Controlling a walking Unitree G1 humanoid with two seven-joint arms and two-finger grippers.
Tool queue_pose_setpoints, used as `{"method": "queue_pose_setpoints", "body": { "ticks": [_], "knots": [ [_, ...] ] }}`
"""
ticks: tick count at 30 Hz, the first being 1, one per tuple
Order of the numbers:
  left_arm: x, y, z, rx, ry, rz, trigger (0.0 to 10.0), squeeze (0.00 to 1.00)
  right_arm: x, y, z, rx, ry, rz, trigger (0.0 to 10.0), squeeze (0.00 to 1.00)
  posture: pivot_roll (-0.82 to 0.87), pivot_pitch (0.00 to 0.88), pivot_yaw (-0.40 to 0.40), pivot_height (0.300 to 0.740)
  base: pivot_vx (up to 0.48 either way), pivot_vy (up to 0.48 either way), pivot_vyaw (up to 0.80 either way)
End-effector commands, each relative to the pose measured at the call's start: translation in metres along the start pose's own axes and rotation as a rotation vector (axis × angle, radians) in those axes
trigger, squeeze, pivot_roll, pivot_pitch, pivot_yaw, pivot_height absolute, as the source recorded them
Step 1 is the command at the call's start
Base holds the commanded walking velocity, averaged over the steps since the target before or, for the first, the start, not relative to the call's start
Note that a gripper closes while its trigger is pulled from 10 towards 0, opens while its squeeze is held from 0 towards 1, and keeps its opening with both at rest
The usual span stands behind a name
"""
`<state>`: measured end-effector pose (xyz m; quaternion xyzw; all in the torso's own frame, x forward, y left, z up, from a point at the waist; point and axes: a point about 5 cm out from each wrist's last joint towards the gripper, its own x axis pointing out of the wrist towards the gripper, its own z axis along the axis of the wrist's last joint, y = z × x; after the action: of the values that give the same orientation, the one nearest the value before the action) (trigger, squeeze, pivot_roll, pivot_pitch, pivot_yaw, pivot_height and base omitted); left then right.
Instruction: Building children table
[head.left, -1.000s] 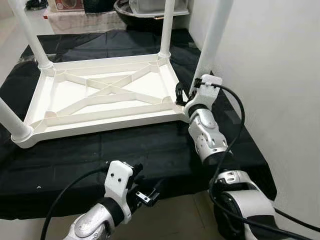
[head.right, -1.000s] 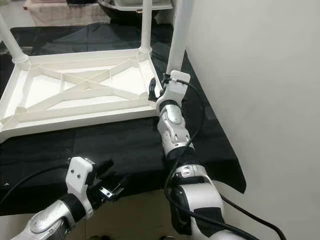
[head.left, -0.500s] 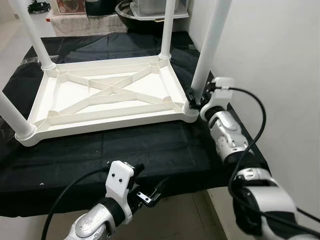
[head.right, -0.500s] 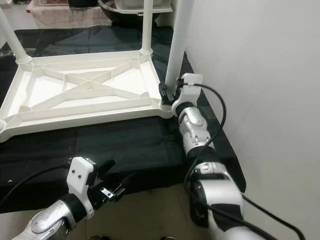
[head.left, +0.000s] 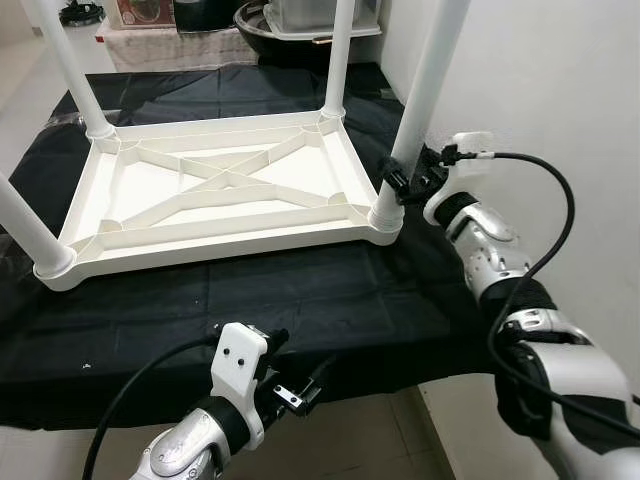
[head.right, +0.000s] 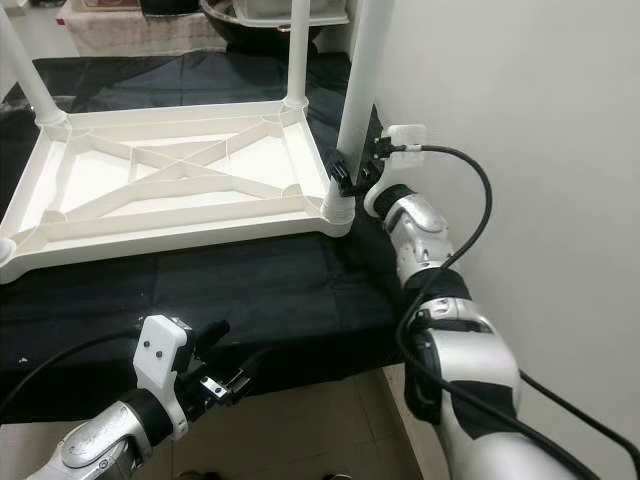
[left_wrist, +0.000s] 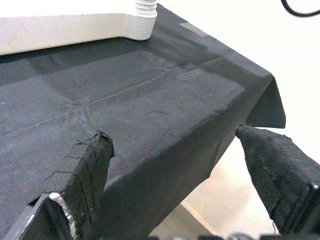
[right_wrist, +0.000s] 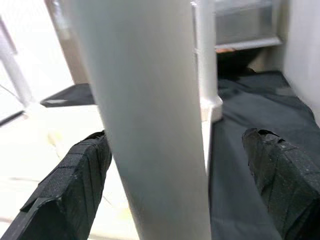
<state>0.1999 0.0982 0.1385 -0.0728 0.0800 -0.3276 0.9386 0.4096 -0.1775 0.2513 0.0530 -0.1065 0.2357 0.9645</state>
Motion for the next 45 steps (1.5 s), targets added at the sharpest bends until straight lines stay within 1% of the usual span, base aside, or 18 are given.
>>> {"method": "queue_pose_setpoints", "body": {
  "ticks": [1, 3, 12, 15, 18, 22, 23, 25, 26, 32, 38, 39, 42, 43, 45],
  "knots": [
    [-0.001, -0.001, -0.002, -0.002, 0.008, -0.002, 10.0, 0.0, 0.0, 0.002, -0.004, 0.015, 0.035, 0.055, 10.0, 0.0, 0.12, 0.165, -0.032, 0.74, 0.0, 0.0, 0.0],
    [-0.002, -0.001, -0.002, 0.0, 0.009, -0.002, 10.0, 0.0, -0.001, 0.001, -0.003, 0.004, 0.055, 0.088, 10.0, 0.0, 0.12, 0.166, -0.032, 0.74, 0.0, 0.0, 0.0],
    [-0.002, -0.001, -0.002, 0.001, 0.011, -0.003, 10.0, 0.0, 0.002, 0.0, 0.004, 0.021, 0.064, 0.104, 10.0, 0.0, 0.12, 0.173, -0.028, 0.74, 0.0, 0.0, 0.0],
    [-0.003, -0.001, -0.002, 0.001, 0.012, -0.003, 10.0, 0.0, 0.006, 0.001, 0.01, 0.016, 0.066, 0.112, 10.0, 0.0, 0.12, 0.174, -0.03, 0.74, 0.0, 0.0, 0.0],
    [-0.003, -0.001, -0.002, 0.001, 0.012, -0.003, 10.0, 0.0, 0.006, 0.001, 0.01, 0.016, 0.066, 0.112, 10.0, 0.0, 0.12, 0.174, -0.03, 0.74, 0.0, 0.0, 0.0],
    [-0.003, -0.001, -0.002, 0.001, 0.011, 0.0, 10.0, 0.0, 0.009, 0.002, 0.016, -0.003, 0.066, 0.114, 10.0, 0.0, 0.13, 0.179, -0.033, 0.74, 0.0, 0.0, 0.0],
    [-0.003, -0.001, -0.002, 0.0, 0.011, 0.0, 10.0, 0.0, 0.01, 0.003, 0.017, -0.007, 0.066, 0.115, 4.7, 0.0, 0.12, 0.18, -0.033, 0.74, 0.0, 0.0, 0.0],
    [-0.003, -0.001, -0.002, 0.0, 0.011, 0.0, 10.0, 0.0, 0.01, 0.003, 0.017, -0.007, 0.066, 0.115, 4.7, 0.0, 0.12, 0.18, -0.033, 0.74, 0.0, 0.0, 0.0],
    [-0.003, -0.002, -0.002, 0.0, 0.011, -0.001, 10.0, 0.0, 0.011, 0.003, 0.018, -0.009, 0.066, 0.116, 0.0, 0.0, 0.12, 0.181, -0.033, 0.74, 0.0, 0.0, 0.0],
    [-0.003, -0.002, -0.002, -0.001, 0.011, -0.001, 10.0, 0.0, 0.012, 0.005, 0.017, -0.011, 0.067, 0.117, 0.0, 0.0, 0.12, 0.181, -0.036, 0.74, 0.0, 0.0, 0.0],
    [-0.003, -0.002, -0.002, -0.007, 0.012, 0.001, 10.0, 0.0, 0.015, 0.011, 0.011, -0.005, 0.071, 0.12, 0.0, 0.0, 0.12, 0.184, -0.035, 0.74, 0.0, 0.0, 0.0],
    [-0.003, -0.002, -0.002, -0.008, 0.012, 0.001, 10.0, 0.0, 0.016, 0.014, 0.006, -0.017, 0.08, 0.104, 0.0, 0.0, 0.12, 0.184, -0.035, 0.74, 0.0, 0.0, 0.0],
    [-0.003, -0.002, -0.002, -0.008, 0.012, 0.001, 10.0, 0.0, 0.017, 0.016, 0.002, -0.028, 0.087, 0.077, 0.0, 0.0, 0.12, 0.183, -0.034, 0.74, 0.0, 0.0, 0.0],
    [-0.002, -0.002, -0.002, -0.008, 0.011, 0.001, 10.0, 0.0, 0.017, 0.015, -0.004, -0.035, 0.103, -0.012, 0.0, 0.0, 0.12, 0.182, -0.035, 0.74, 0.0, 0.0, 0.0],
    [-0.002, -0.002, -0.002, -0.008, 0.011, 0.001, 10.0, 0.0, 0.017, 0.015, -0.004, -0.035, 0.103, -0.012, 0.0, 0.0, 0.12, 0.182, -0.035, 0.74, 0.0, 0.0, 0.0]
  ]
}}
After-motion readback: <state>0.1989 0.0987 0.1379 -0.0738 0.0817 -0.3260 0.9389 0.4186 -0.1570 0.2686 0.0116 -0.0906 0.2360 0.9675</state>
